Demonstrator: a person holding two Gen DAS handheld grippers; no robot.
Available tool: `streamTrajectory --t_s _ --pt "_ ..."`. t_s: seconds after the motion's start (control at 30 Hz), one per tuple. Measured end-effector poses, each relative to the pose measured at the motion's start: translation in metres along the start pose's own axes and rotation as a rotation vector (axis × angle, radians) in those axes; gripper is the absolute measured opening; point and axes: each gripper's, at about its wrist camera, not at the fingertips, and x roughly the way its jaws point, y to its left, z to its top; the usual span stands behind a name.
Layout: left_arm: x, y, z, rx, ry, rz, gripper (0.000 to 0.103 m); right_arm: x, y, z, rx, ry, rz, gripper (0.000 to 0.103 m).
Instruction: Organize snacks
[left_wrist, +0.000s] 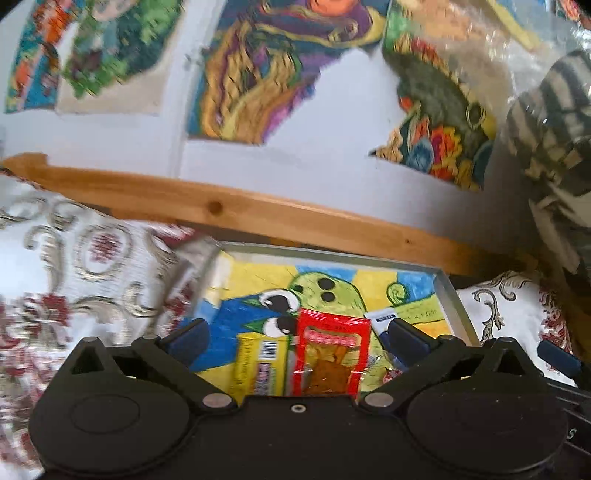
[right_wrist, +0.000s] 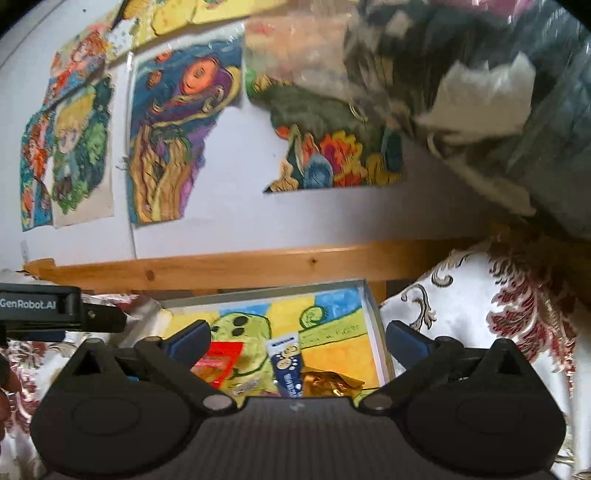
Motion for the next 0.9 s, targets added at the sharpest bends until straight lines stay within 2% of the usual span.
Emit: streamTrajectory --t_s 0.23,0.5,0.63,0.77,0.9 --pt "-0.067 0.012 -0.009 0.016 -0.069 0.049 0.102 -0.041 0.015 0.002 -0.042 0.004 0.011 0.103" --pt "-0.118 0.032 -0.038 0.037 -0.057 0.078 0.102 -0.090 0.039 -0.011 -0.049 0.040 0.018 0.103" --pt "-0.136 0.042 -0.052 0.043 -0.045 0.088 0.102 -0.108 0.052 -0.022 -0.064 0.082 0.004 0.103" --pt "-0.152 0.051 -0.069 0.053 -0.027 0.092 0.102 -0.121 0.063 -0.033 -0.032 0.181 -0.045 0.103" --pt "-0.162 0.059 -0.088 0.065 0.007 0.098 0.102 -0.132 0.070 -0.045 -0.018 0.248 -0.051 0.103"
